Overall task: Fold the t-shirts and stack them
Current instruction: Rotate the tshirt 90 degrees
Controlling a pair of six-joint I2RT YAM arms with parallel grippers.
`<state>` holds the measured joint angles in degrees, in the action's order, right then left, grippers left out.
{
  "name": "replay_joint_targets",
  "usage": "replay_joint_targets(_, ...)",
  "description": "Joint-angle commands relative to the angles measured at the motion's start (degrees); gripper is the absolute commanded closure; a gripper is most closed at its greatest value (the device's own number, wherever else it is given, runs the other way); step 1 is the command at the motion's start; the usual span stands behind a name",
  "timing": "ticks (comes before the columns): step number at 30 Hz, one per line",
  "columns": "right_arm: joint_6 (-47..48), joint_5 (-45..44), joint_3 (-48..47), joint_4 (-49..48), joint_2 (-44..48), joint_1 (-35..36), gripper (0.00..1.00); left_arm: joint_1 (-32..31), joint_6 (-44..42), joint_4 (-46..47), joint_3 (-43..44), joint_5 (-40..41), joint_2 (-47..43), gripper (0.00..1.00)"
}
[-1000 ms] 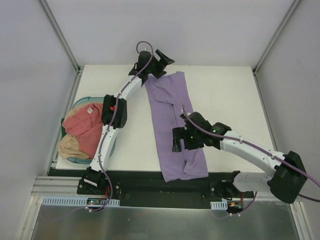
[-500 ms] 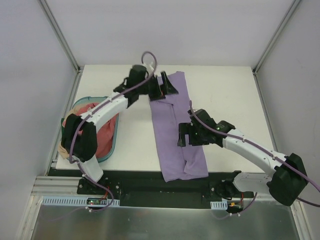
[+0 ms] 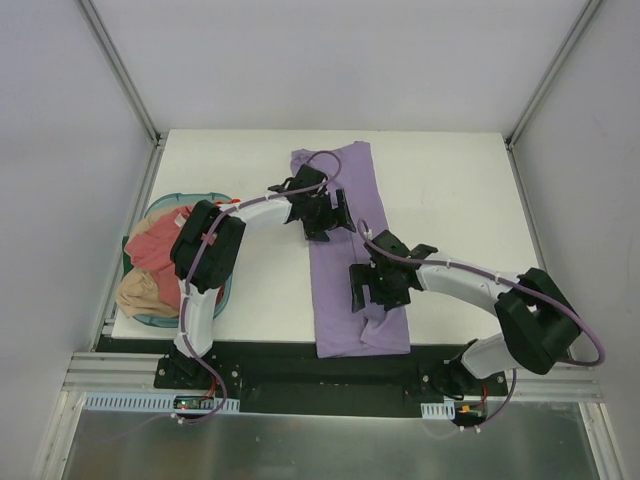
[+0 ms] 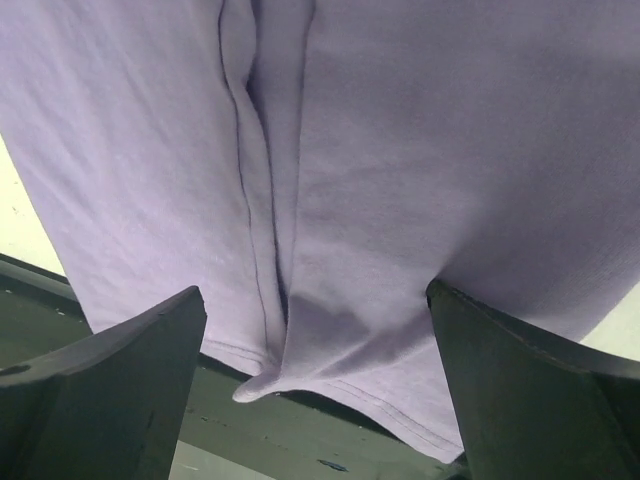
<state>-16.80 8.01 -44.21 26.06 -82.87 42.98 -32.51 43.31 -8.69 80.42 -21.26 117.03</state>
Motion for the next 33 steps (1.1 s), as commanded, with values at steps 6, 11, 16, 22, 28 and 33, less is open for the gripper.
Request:
replay_joint_targets(6,-4.6,3.2,-2.0,-1.5,-3.7,3.1,0.04,5.0,-3.1,-7.6,11.8,2.9,7.1,0.01)
replay_joint_targets(11,-7.6,-1.1,-4.7,0.3,-3.3,4.2,0.04,6.3,-3.4,-9.1,13.4,1.2,8.0,0.01)
replay_joint_targets(16,-5.8,-7.7,-10.6,5.6,0.9,4.0,0.04,5.1,-6.0,-9.5,11.4,-0.5,2.0,0.01)
replay_joint_targets(22,-6.2,-11.1,-8.1,6.2,13.8,4.0,0.04,1.1,-7.9,-9.5,-2.8,4.3,-18.1,0.01)
replay_joint_targets(28,-11.6,-2.7,4.5,6.0,26.5,4.2,0.04,-7.0,-3.4,-9.4,-25.7,9.2,-38.4,0.01)
replay_joint_targets(33,-18.5,3.0,14.0,1.0,31.0,5.5,0.04,-14.7,4.0,-9.4,-41.6,12.3,-51.4,0.01)
